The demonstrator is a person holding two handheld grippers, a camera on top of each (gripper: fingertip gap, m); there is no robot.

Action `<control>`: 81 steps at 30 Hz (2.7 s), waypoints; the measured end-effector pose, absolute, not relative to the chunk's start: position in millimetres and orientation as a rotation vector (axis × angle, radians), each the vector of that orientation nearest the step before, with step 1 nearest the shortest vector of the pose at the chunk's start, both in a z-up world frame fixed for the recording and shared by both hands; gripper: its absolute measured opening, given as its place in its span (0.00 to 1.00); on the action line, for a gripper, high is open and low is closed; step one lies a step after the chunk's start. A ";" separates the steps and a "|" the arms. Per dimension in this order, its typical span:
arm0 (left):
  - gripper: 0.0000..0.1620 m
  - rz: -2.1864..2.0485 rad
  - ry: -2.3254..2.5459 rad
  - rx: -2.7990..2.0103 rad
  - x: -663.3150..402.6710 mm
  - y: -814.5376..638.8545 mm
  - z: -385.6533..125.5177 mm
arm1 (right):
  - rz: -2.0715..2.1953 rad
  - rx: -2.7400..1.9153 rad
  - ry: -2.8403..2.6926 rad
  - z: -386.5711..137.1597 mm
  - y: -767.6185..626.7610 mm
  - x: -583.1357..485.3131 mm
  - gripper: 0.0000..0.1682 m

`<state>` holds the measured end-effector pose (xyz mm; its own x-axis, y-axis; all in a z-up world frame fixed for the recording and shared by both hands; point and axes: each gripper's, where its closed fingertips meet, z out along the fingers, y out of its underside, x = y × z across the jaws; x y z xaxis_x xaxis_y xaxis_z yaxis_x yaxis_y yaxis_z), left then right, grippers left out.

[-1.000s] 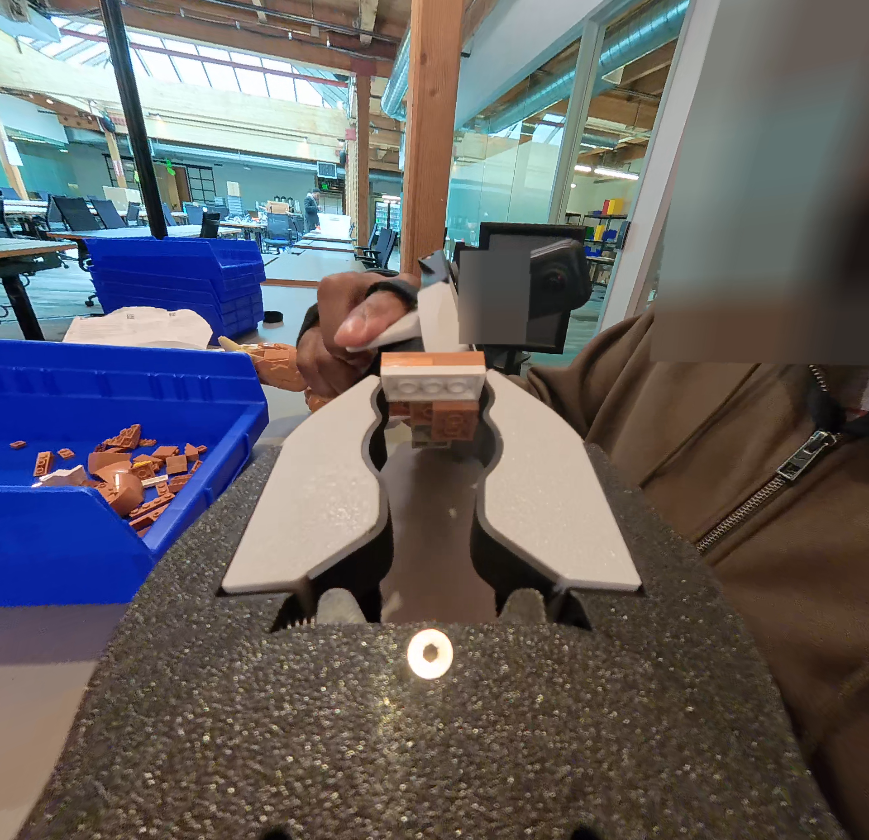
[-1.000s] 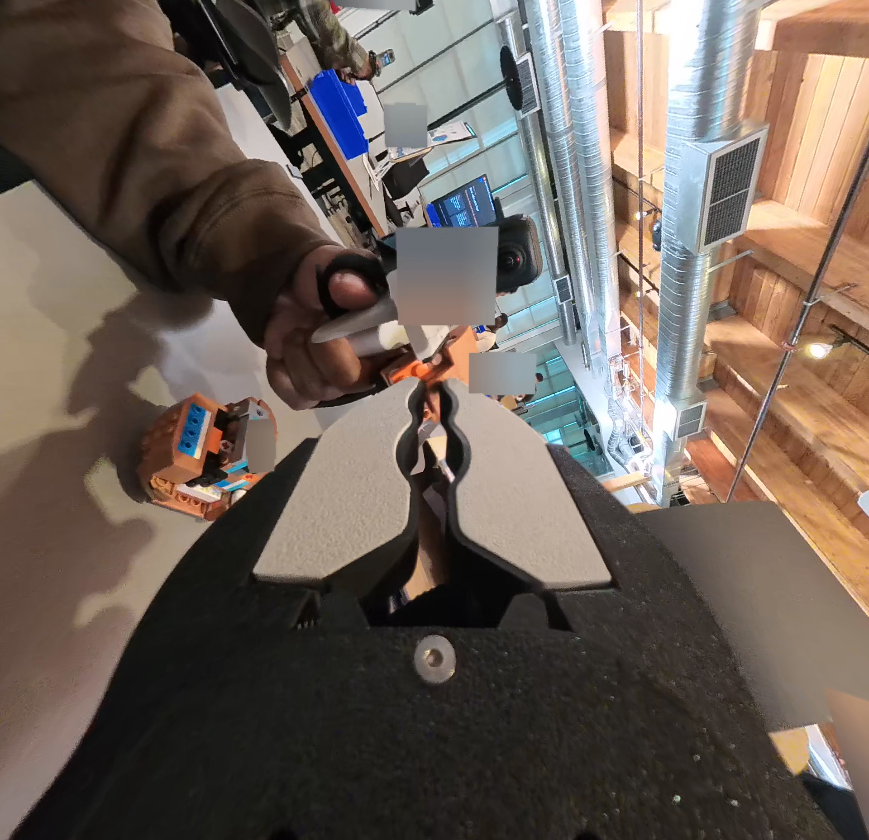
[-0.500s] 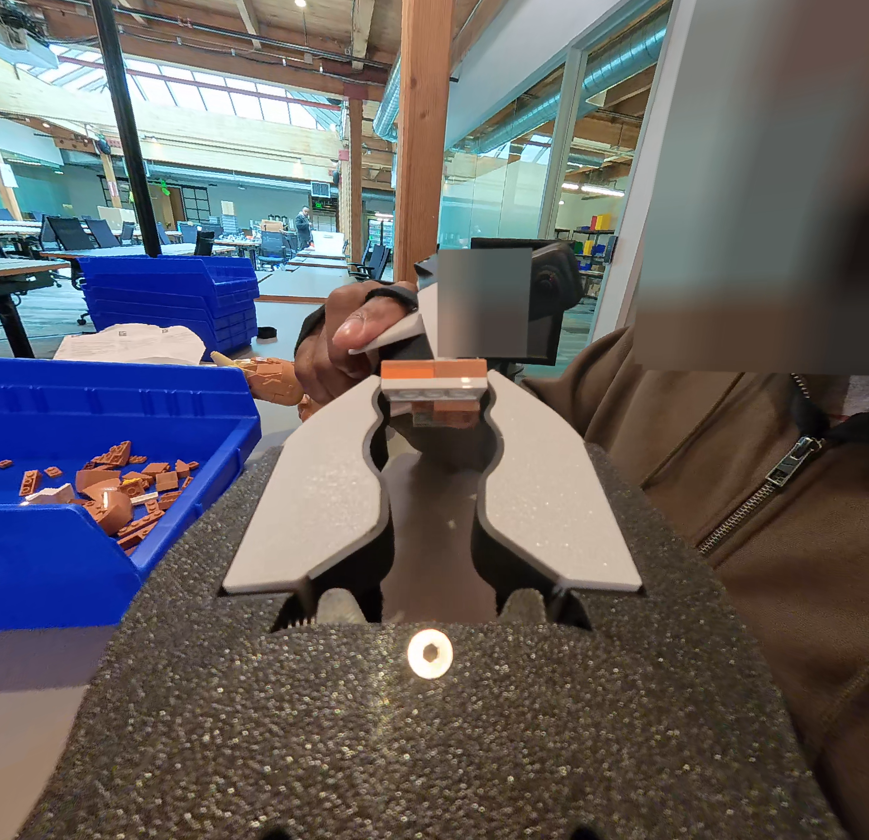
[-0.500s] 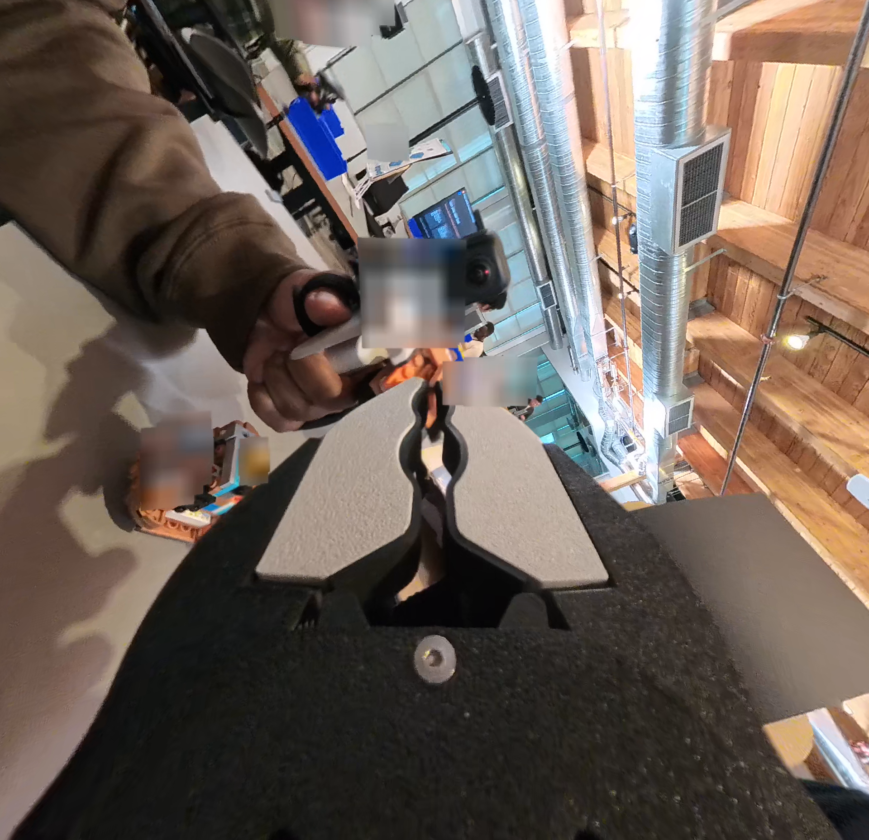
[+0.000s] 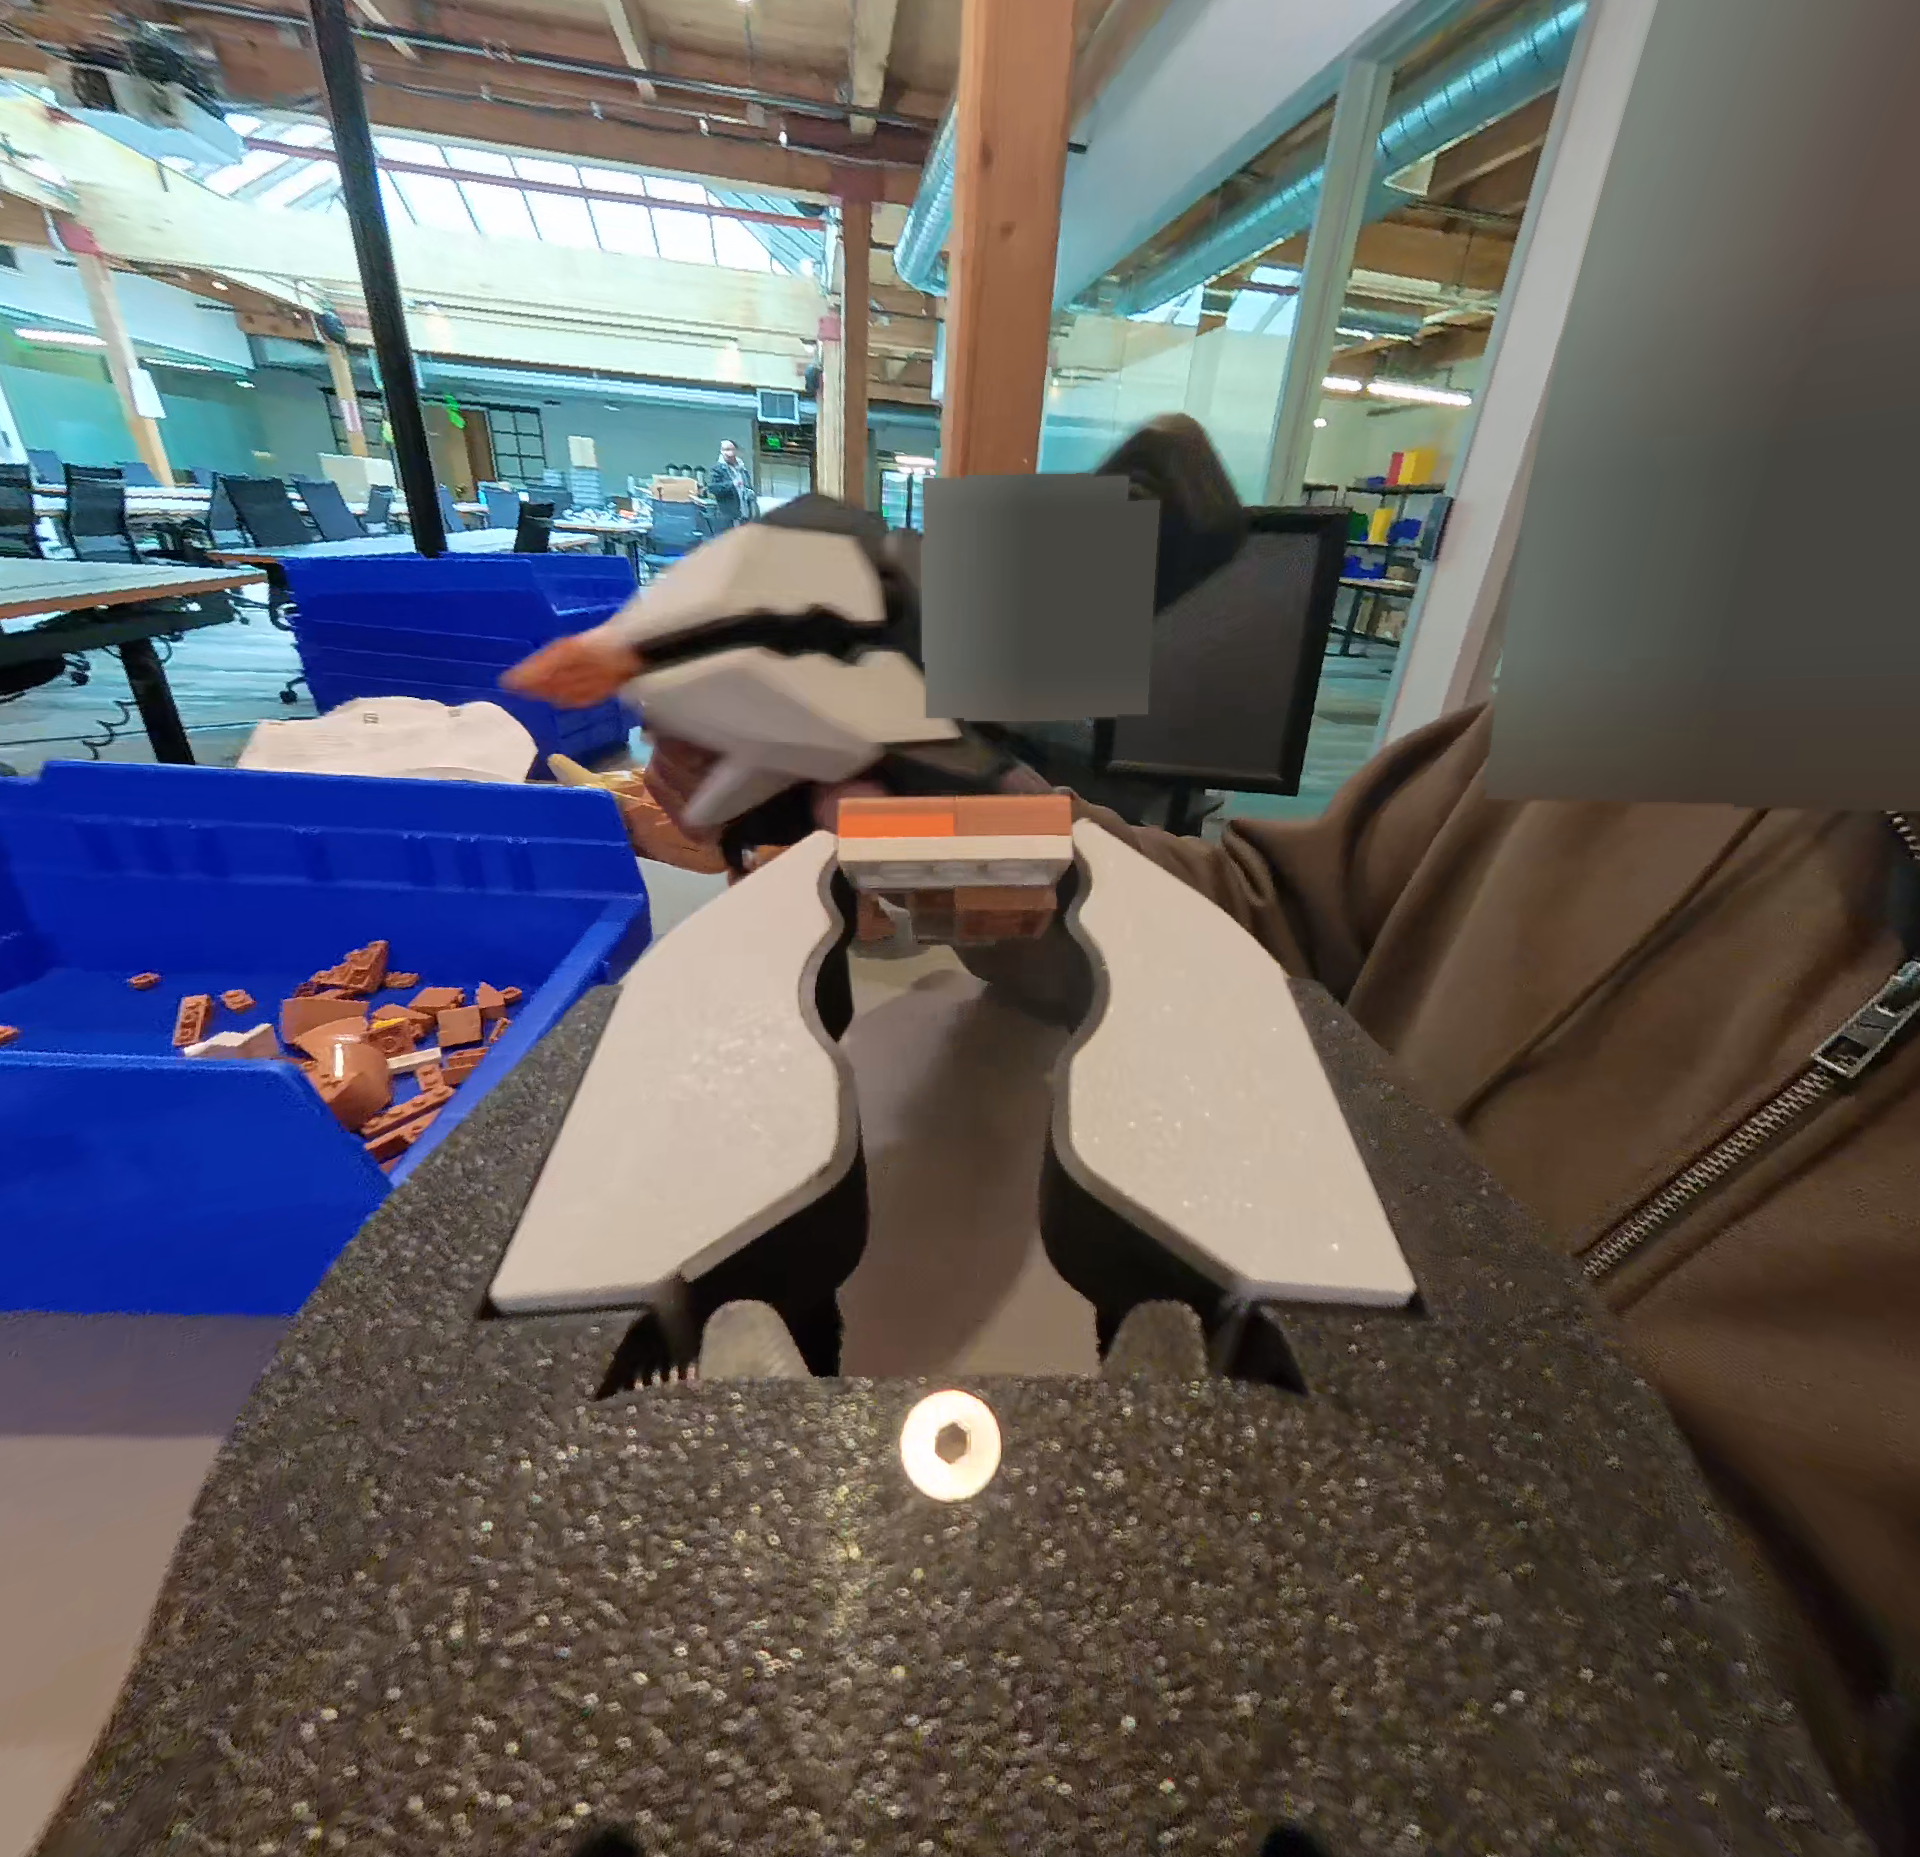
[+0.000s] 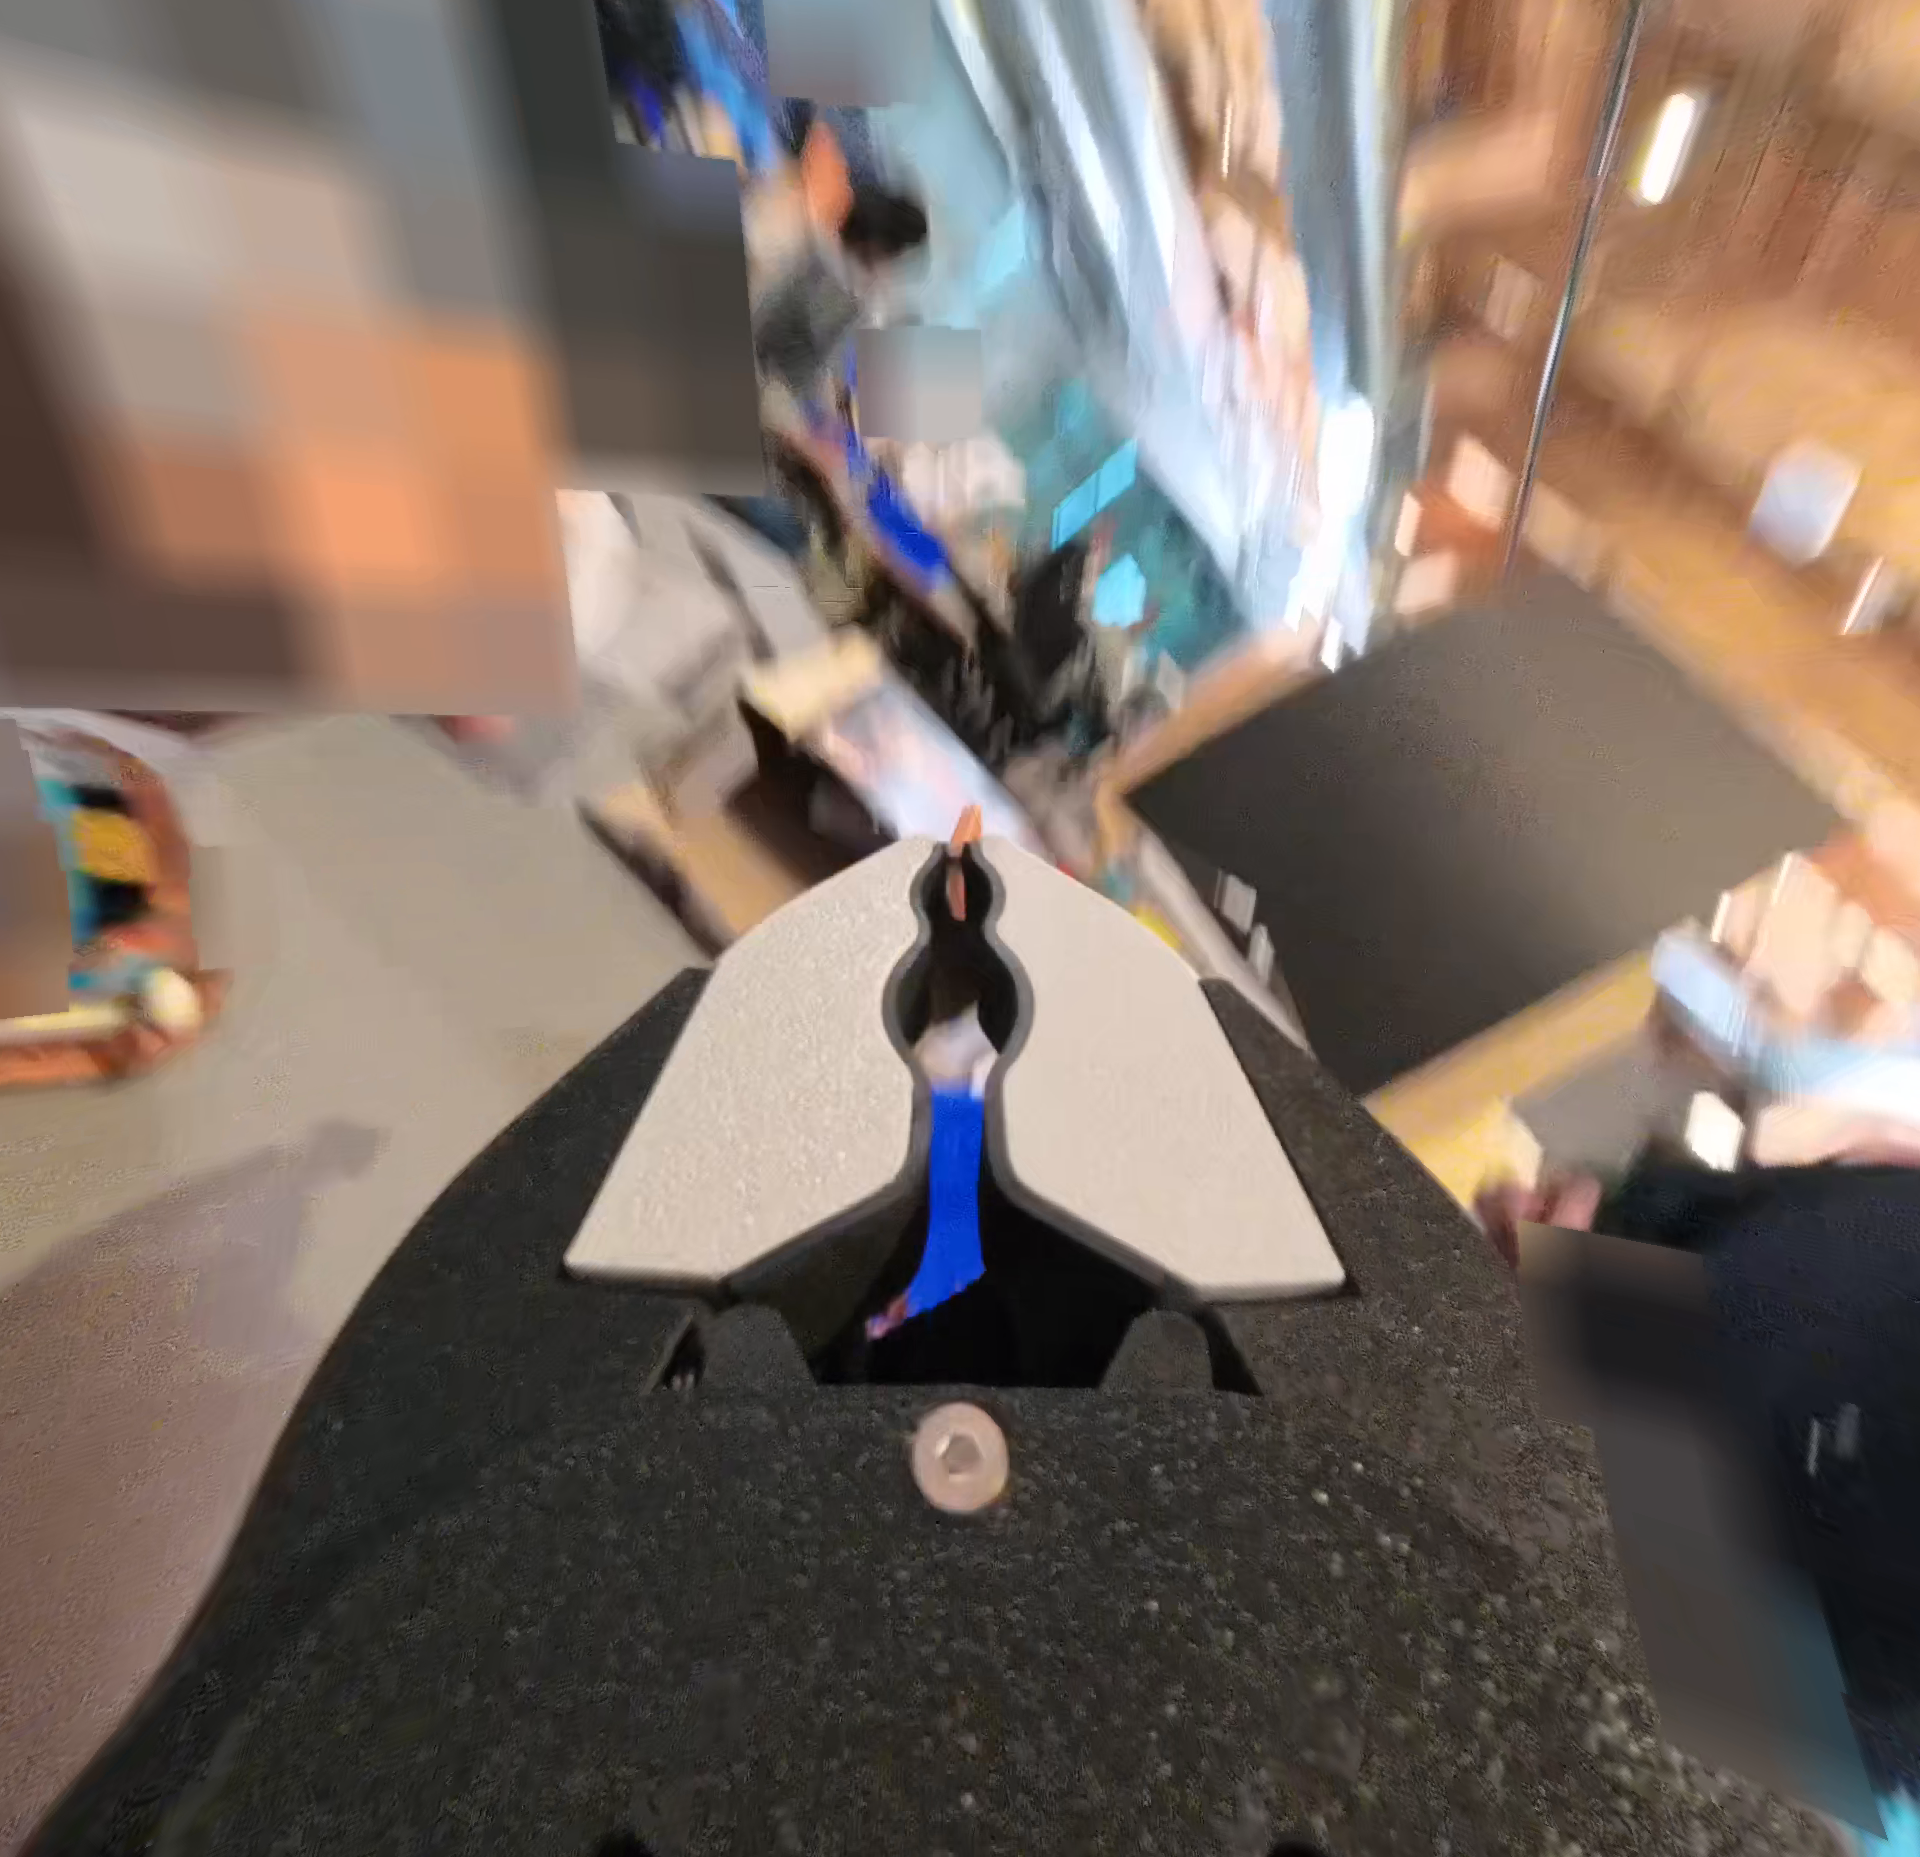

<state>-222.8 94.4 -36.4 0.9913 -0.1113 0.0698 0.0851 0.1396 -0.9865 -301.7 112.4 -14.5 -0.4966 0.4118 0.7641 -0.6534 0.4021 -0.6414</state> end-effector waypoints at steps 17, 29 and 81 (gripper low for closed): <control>0.22 -0.151 -0.039 -1.299 -232.2 86.5 -22.7 | 1.454 0.389 -1.762 -31.5 89.8 -270.5 0.13; 0.22 -0.259 -0.022 -1.181 -222.4 83.3 -9.8 | 1.181 0.642 -1.317 -16.8 68.0 -227.5 0.10; 0.14 0.926 0.154 -1.692 -263.1 82.5 -46.8 | 1.631 0.261 -1.780 -17.7 69.7 -247.3 0.20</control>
<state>-263.1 82.5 -46.8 0.6806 0.3532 -0.6419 -0.5416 -0.3475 -0.7654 -247.3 69.7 -17.7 -0.7359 0.3008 0.6065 -0.5780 0.1875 -0.7942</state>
